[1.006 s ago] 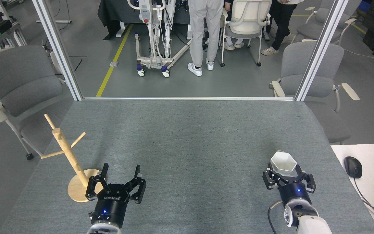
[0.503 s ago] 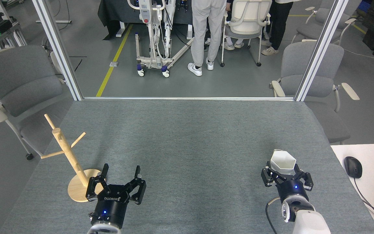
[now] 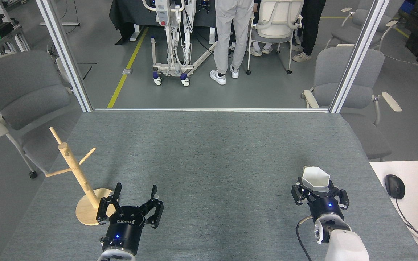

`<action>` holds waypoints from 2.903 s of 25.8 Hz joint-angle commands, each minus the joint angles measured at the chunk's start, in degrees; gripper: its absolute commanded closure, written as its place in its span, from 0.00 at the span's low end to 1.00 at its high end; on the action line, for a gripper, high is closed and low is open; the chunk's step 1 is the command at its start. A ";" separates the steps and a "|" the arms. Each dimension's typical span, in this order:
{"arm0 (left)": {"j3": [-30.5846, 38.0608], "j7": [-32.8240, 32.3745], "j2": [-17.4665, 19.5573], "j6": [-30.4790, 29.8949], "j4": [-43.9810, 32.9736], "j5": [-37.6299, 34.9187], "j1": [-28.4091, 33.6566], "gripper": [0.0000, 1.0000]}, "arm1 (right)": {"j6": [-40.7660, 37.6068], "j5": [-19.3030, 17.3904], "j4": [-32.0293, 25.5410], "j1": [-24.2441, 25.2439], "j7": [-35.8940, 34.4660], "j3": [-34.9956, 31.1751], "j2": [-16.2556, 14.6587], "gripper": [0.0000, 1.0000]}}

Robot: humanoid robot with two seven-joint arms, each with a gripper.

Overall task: Hang cup on storage rack
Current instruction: 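Close the right gripper on the cup and lift it, then carry the cup toward the center and bring the left gripper beneath it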

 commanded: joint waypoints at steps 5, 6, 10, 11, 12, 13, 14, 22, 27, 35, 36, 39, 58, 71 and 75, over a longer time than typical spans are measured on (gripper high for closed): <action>0.04 0.02 -0.05 -0.05 0.02 -0.02 -0.14 0.01 | -0.16 -0.13 3.16 -2.73 0.03 0.10 0.00 0.17; -0.05 0.02 -0.05 -0.05 0.02 0.07 -0.14 0.01 | -0.25 -0.04 3.16 -2.73 -0.06 0.10 0.00 0.22; 0.04 0.02 -0.05 -0.67 0.73 0.07 -0.49 0.01 | -0.51 0.22 3.16 -2.73 0.03 0.19 0.00 0.33; 0.04 0.02 -0.05 -0.76 0.81 -0.02 -0.76 0.01 | -0.60 0.22 3.16 -2.73 0.03 0.19 0.00 0.37; 0.04 0.02 -0.05 -0.76 0.99 0.07 -0.85 0.01 | -0.60 0.22 3.16 -2.73 0.03 0.27 0.00 0.41; 0.04 0.02 -0.05 -0.76 1.17 0.07 -0.85 0.01 | -0.60 0.22 3.07 -2.73 0.03 0.27 0.00 0.44; 0.04 0.02 -0.05 -0.76 1.34 -0.02 -0.93 0.01 | -0.69 0.22 3.07 -2.73 -0.06 0.27 0.00 0.45; -0.05 0.37 -0.05 -0.84 0.99 -0.02 -1.46 0.01 | -2.97 0.22 -0.79 -3.09 0.47 0.01 -0.70 0.44; -0.05 0.63 -0.14 -0.84 0.46 -0.02 -1.29 0.01 | -2.62 0.04 -10.46 -2.91 6.35 -0.34 -1.58 0.42; -4.00 0.72 0.04 -2.07 -3.93 -0.37 0.82 0.01 | -2.80 -0.22 -25.40 -2.03 24.64 -5.79 -2.29 0.42; -5.06 0.72 0.04 -2.16 -4.46 -0.45 0.91 0.01 | -2.80 -0.22 -27.25 -1.94 25.95 -6.23 -2.29 0.42; -9.10 0.63 0.04 -2.07 -4.72 -0.72 0.91 0.01 | -2.88 -0.31 -31.64 -1.94 30.52 -7.37 -2.29 0.42; -27.03 -7.72 -1.46 -1.81 -4.28 -13.46 -3.57 0.01 | -1.92 1.19 -47.99 -1.59 44.41 -8.69 1.05 0.43; -36.96 -12.29 -1.81 -2.95 -0.50 -12.94 -10.51 0.01 | 5.47 4.88 -50.89 -1.86 52.41 -1.40 3.08 0.51; -38.81 -15.27 -2.07 -2.78 1.78 -12.76 -13.77 0.01 | 11.27 6.46 -50.89 -2.38 52.41 4.41 3.08 0.51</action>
